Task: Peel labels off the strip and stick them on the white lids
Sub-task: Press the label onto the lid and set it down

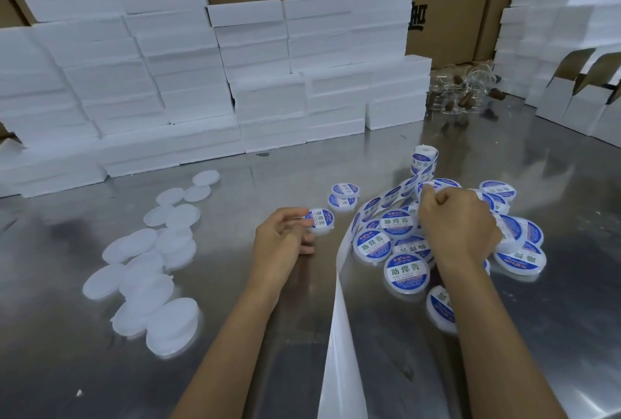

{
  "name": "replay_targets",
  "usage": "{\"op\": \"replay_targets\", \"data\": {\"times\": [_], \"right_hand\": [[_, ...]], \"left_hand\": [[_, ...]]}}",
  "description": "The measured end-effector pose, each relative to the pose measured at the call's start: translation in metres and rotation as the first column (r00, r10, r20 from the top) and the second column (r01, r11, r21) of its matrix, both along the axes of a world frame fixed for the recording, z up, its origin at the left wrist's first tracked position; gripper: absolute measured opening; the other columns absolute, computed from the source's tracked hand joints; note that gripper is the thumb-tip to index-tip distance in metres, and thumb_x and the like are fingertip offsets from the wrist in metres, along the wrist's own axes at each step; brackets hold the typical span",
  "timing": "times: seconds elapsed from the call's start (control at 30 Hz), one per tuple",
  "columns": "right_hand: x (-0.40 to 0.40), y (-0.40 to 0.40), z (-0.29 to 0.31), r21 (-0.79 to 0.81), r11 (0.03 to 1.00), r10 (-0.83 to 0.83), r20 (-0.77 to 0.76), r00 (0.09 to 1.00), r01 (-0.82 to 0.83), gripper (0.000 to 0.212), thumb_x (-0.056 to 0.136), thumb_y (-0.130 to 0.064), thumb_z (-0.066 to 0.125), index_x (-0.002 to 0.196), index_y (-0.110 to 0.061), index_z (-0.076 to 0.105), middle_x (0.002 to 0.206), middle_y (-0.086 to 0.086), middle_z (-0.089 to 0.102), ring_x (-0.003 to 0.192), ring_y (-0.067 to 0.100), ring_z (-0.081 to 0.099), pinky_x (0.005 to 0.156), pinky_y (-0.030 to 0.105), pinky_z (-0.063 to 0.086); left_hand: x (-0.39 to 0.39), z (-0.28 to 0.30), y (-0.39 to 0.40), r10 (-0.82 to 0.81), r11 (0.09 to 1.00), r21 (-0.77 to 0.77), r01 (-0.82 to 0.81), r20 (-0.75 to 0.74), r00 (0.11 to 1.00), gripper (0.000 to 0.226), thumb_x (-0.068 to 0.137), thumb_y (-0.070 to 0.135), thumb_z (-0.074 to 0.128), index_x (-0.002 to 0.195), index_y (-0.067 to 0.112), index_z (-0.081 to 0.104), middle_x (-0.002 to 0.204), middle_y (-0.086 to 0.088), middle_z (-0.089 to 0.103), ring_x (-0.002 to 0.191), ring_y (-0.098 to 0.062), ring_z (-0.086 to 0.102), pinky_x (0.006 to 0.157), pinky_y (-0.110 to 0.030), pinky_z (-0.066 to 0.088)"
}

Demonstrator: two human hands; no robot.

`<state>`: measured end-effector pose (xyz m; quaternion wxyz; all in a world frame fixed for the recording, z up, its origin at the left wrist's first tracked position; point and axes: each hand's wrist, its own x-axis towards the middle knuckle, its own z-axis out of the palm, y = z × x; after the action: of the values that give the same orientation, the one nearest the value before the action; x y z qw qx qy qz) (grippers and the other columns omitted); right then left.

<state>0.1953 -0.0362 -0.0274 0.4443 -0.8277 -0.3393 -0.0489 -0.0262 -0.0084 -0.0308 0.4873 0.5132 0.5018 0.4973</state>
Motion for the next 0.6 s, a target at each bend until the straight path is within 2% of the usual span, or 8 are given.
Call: {"op": "replay_targets", "data": {"times": [0.13,0.27,0.4,0.5,0.6], "right_hand": [[-0.001,0.000,-0.001,-0.035,0.999,0.030,0.019,0.999,-0.029,0.051,0.095,-0.039,0.057,0.053,-0.011,0.056,0.047,0.003,0.049,0.046,0.019,0.044,0.052,0.027,0.028],[-0.009,0.001,0.001,-0.036,0.994,0.101,0.056,0.993,-0.099,0.049,0.093,-0.045,0.059,0.057,-0.011,0.055,0.049,0.002,0.051,0.047,0.019,0.046,0.050,0.027,0.030],[-0.020,0.002,0.002,-0.013,0.987,0.163,0.100,0.981,-0.163,0.045,0.095,-0.041,0.056,0.060,-0.013,0.054,0.051,-0.001,0.052,0.049,0.016,0.046,0.050,0.027,0.028],[-0.039,0.001,0.007,0.022,0.963,0.260,0.180,0.949,-0.268,0.039,0.096,-0.039,0.053,0.062,-0.020,0.051,0.054,-0.007,0.052,0.051,0.014,0.048,0.050,0.025,0.026],[-0.068,0.004,0.015,0.057,0.900,0.405,0.261,0.876,-0.432,0.030,0.095,-0.038,0.054,0.071,-0.020,0.053,0.065,-0.003,0.059,0.067,0.019,0.052,0.055,0.029,0.031]], "left_hand": [[-0.001,0.000,0.002,0.006,1.000,-0.014,-0.006,0.008,1.000,0.025,0.092,-0.011,0.051,0.108,-0.001,0.067,0.103,-0.024,0.071,0.076,-0.027,0.063,0.058,-0.023,0.058],[-0.002,0.002,0.002,0.010,1.000,-0.022,-0.010,0.020,1.000,0.023,0.092,-0.010,0.051,0.108,-0.003,0.067,0.101,-0.025,0.070,0.076,-0.028,0.062,0.058,-0.026,0.059],[-0.003,0.000,0.006,0.036,0.999,-0.041,-0.034,0.048,0.998,0.023,0.094,-0.007,0.049,0.104,0.001,0.068,0.092,-0.017,0.070,0.070,-0.025,0.063,0.061,-0.033,0.060],[-0.010,-0.002,0.014,0.135,0.991,-0.012,-0.134,0.050,0.990,0.027,0.095,-0.006,0.045,0.100,0.005,0.069,0.084,-0.010,0.069,0.066,-0.022,0.062,0.058,-0.027,0.058],[-0.025,-0.005,0.027,0.273,0.961,0.021,-0.274,0.036,0.961,0.031,0.093,-0.005,0.042,0.091,0.012,0.068,0.082,-0.007,0.069,0.066,-0.021,0.062,0.063,-0.030,0.056]]}}
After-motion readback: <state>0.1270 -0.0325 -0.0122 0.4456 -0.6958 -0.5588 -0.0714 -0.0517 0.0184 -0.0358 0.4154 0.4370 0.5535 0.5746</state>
